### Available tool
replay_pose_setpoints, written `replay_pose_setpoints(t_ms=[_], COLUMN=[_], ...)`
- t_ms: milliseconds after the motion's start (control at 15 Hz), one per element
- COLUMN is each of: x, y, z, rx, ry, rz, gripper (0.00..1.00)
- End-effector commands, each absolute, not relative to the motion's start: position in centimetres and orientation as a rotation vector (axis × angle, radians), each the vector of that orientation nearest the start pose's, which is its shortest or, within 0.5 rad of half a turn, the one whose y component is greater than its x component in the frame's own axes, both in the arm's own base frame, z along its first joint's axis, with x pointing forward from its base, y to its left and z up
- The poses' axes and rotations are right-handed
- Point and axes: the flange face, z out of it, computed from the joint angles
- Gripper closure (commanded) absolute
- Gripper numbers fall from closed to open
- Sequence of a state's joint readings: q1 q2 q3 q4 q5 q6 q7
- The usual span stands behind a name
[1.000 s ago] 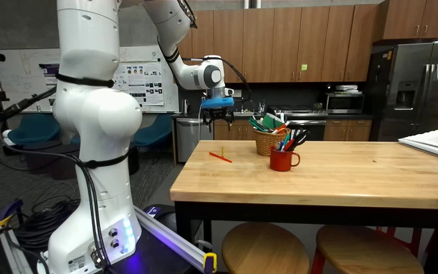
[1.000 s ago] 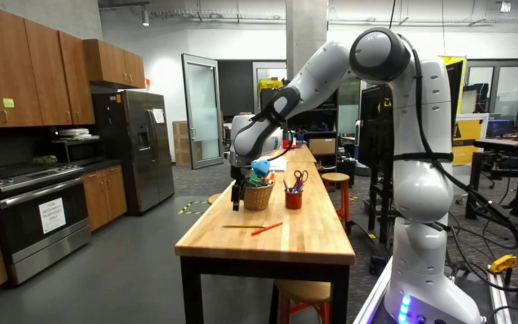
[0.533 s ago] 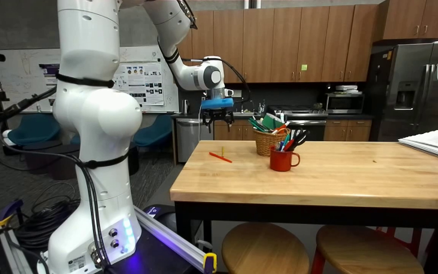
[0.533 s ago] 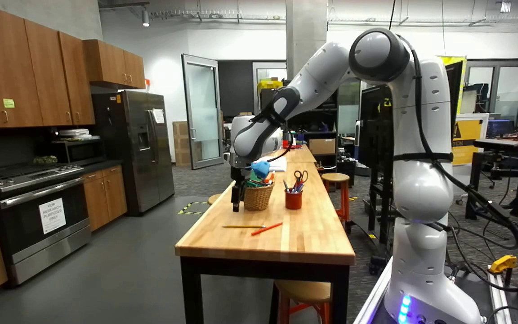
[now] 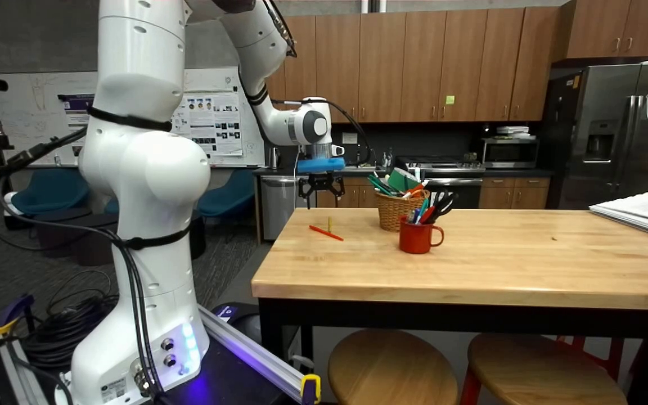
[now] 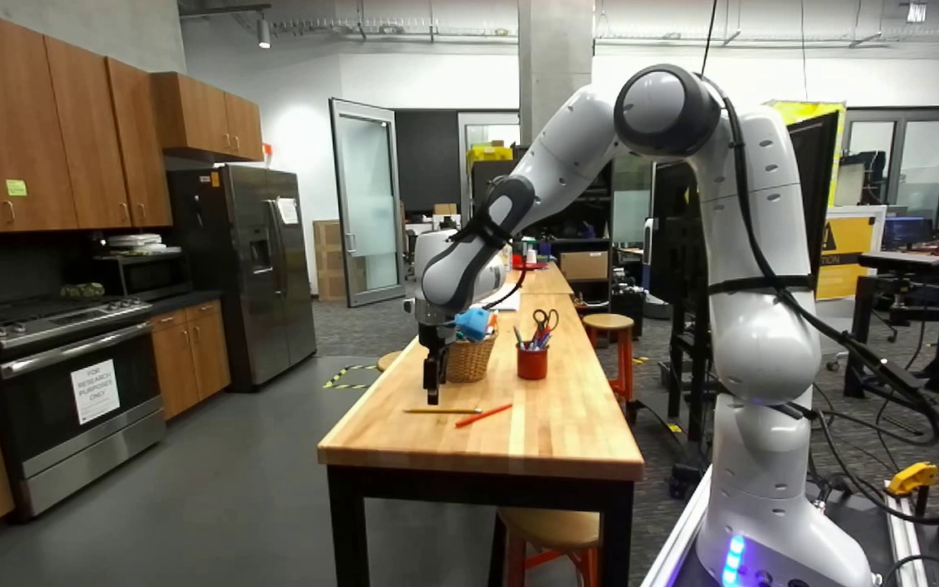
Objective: Place the pencil and pen side by side to each other
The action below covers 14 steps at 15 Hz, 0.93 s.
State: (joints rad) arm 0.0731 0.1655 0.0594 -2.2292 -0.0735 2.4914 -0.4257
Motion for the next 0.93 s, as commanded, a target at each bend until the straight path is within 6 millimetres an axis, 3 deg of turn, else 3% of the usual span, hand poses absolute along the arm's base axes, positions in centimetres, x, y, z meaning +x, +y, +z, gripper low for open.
replay_pose_setpoints(t_ms=[0,600,667,867], x=[55.6,56.8,56.9,57.2], y=[6.8,6.5,6.5,6.4], z=[30.0,27.8,27.6,27.2], rx=[-3.049,-3.012,-3.009,-3.002], ry=[-1.007,-1.056,-1.060,-1.068], rz=[-0.116,-0.036,-0.029,-0.013], gripper=[0.00,0.00,0.04,0.30])
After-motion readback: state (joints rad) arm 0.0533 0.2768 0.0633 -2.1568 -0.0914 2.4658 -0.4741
